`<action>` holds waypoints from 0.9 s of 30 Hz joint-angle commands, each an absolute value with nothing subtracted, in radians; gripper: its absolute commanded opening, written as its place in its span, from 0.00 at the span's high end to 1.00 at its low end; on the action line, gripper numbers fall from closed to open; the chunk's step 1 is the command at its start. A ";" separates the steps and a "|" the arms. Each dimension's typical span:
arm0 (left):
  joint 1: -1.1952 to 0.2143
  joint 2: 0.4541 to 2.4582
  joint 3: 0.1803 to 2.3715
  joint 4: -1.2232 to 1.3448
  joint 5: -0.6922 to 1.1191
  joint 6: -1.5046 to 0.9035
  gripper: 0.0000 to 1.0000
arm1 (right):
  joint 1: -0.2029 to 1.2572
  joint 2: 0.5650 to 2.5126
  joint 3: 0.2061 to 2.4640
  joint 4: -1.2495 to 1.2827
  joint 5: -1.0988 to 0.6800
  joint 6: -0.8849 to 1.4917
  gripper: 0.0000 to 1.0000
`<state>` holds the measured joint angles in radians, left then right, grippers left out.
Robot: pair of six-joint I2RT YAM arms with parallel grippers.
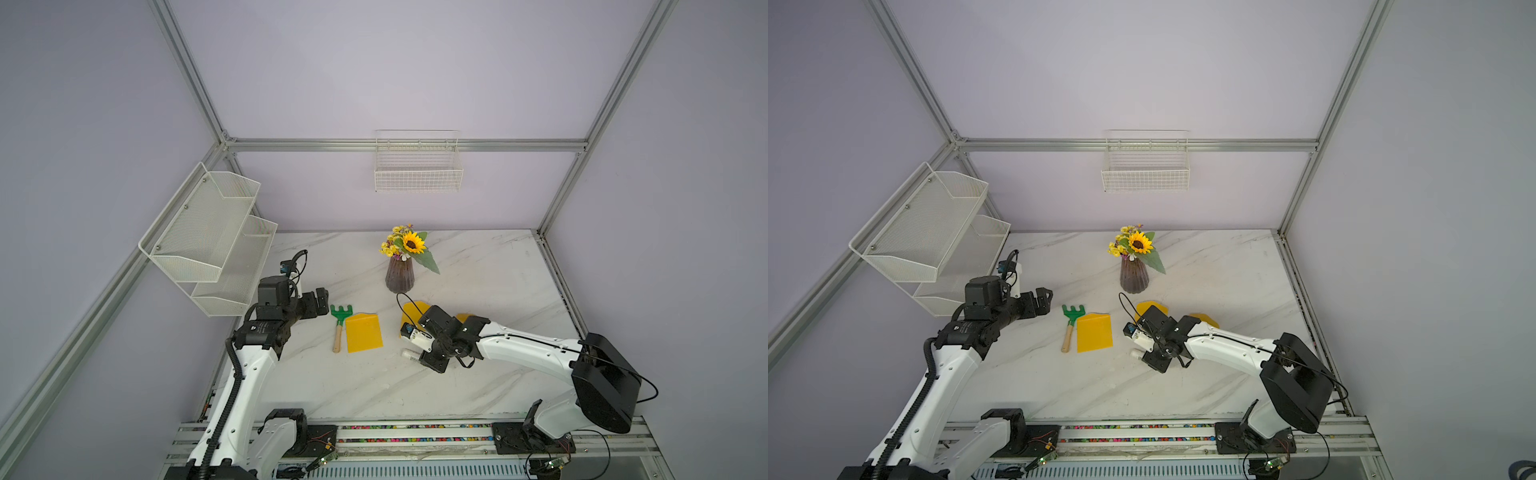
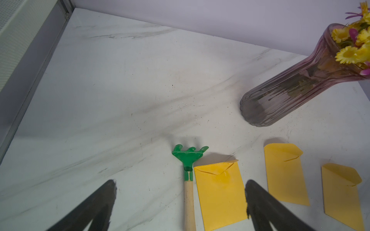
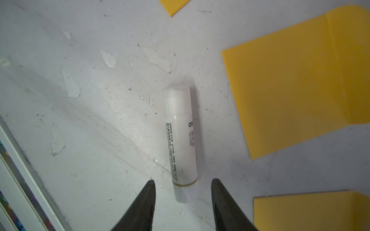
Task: Seal the envelope with a glue stick
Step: Pick up the glue stick from the center of the board.
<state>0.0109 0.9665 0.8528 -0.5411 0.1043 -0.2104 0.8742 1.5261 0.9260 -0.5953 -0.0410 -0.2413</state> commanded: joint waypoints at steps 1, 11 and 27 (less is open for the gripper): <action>0.011 0.957 0.862 -0.532 0.105 -0.191 0.00 | 0.887 1.550 0.914 -0.591 -0.021 -0.233 0.51; 0.015 0.959 0.862 -0.530 0.114 -0.192 0.00 | 0.914 1.649 0.910 -0.551 -0.029 -0.217 0.54; 0.015 0.944 0.849 -0.503 0.181 -0.190 0.00 | 0.916 1.618 0.893 -0.532 0.000 -0.215 0.81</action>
